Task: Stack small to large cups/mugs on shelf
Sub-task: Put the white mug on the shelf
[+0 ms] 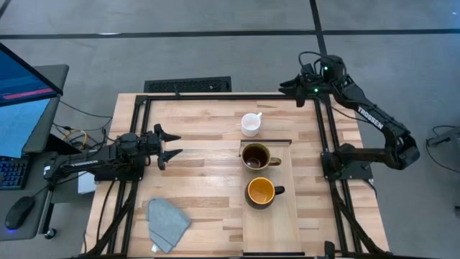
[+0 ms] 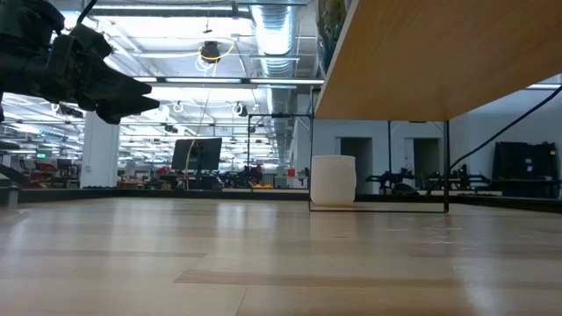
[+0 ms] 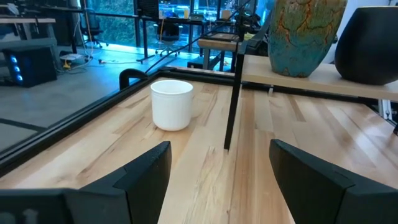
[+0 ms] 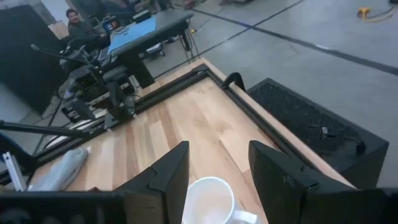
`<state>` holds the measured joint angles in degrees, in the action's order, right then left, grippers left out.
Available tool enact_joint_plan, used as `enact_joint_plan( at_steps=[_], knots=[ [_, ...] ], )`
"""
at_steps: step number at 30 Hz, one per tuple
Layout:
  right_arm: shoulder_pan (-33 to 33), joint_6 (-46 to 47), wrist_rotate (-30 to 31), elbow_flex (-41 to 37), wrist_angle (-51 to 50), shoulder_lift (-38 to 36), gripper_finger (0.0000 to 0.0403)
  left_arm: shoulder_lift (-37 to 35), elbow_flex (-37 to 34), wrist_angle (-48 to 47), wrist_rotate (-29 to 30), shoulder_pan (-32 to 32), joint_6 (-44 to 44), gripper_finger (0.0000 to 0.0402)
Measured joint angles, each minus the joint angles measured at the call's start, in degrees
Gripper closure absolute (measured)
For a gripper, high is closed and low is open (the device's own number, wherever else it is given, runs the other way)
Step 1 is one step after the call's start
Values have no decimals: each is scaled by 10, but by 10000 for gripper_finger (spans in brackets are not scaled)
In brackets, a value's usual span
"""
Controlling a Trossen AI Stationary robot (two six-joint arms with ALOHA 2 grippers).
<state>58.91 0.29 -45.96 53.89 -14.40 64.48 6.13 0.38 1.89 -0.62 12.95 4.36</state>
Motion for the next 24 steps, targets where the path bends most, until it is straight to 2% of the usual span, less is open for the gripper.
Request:
enact_joint_plan(
  at_steps=[11,14,19,24],
  knots=[
    [0,37,11,0,15,-7,214,0,0,0,0,0,-65,141],
    [0,31,11,0,16,-7,214,0,0,0,0,0,-67,141],
    [7,91,11,0,5,-6,214,0,0,0,23,0,-57,141],
    [8,98,11,0,0,-6,214,0,0,3,40,0,-66,141]
  ],
)
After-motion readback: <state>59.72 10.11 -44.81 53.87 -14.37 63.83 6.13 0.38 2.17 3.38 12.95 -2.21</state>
